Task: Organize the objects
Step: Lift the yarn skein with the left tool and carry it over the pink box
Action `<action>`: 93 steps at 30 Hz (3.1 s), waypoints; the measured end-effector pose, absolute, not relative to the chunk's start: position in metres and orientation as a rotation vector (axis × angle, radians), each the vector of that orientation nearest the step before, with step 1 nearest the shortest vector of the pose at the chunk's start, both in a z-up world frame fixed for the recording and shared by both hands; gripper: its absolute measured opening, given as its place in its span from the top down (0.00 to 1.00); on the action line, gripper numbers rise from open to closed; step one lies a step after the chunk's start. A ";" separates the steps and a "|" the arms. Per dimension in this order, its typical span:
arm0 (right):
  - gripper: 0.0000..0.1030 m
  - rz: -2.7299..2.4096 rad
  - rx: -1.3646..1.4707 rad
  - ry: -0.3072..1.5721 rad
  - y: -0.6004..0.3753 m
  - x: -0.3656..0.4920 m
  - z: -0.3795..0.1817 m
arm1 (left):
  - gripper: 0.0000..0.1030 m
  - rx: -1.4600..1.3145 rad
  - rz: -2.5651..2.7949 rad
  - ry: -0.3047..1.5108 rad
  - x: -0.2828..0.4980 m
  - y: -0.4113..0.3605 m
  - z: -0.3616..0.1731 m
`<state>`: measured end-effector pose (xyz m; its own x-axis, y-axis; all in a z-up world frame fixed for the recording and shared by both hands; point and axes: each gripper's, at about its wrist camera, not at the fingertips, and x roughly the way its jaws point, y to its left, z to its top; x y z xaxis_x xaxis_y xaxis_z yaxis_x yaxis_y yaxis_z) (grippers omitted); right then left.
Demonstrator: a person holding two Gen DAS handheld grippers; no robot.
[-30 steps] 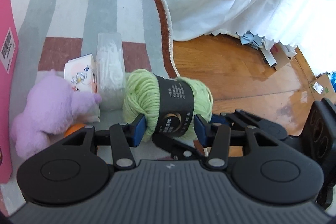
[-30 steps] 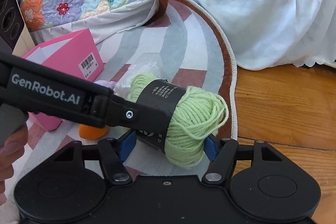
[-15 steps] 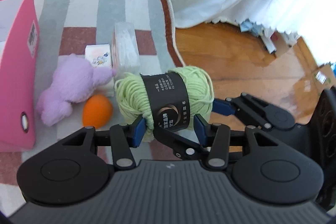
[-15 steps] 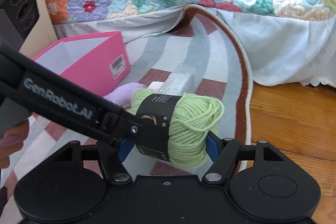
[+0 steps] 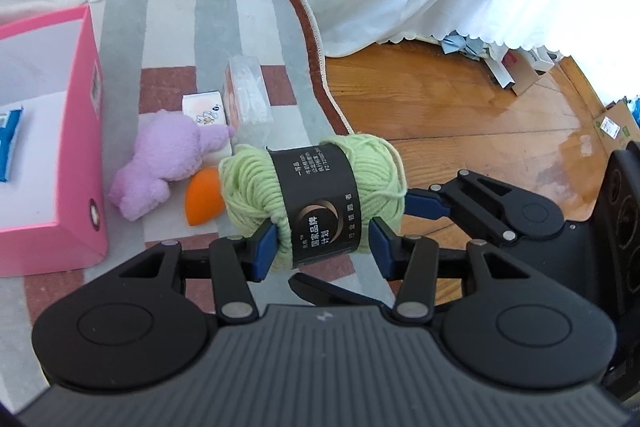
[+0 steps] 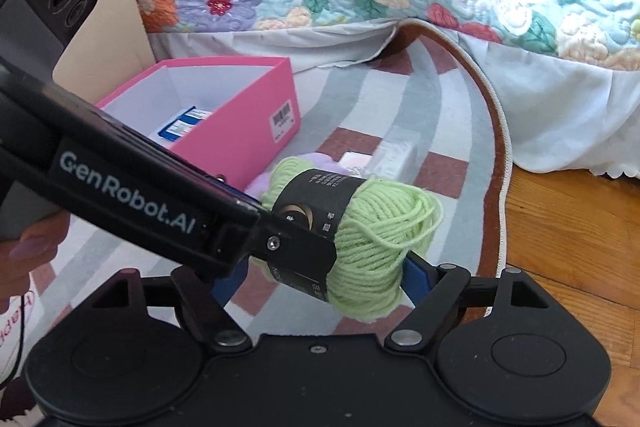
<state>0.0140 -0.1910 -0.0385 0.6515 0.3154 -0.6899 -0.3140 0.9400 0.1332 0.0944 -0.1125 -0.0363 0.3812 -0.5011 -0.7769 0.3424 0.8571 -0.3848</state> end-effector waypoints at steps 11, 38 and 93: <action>0.17 0.380 -0.064 0.829 -0.164 0.005 -0.008 | 0.55 -0.168 -0.575 1.101 0.072 -0.087 -0.011; 0.22 0.494 -0.281 0.857 -0.088 -0.001 0.041 | 0.55 -0.204 -0.460 1.061 0.033 -0.018 0.030; 0.45 0.734 0.157 0.828 -0.006 0.174 -0.002 | 0.55 -0.079 -0.099 1.043 0.152 0.129 0.019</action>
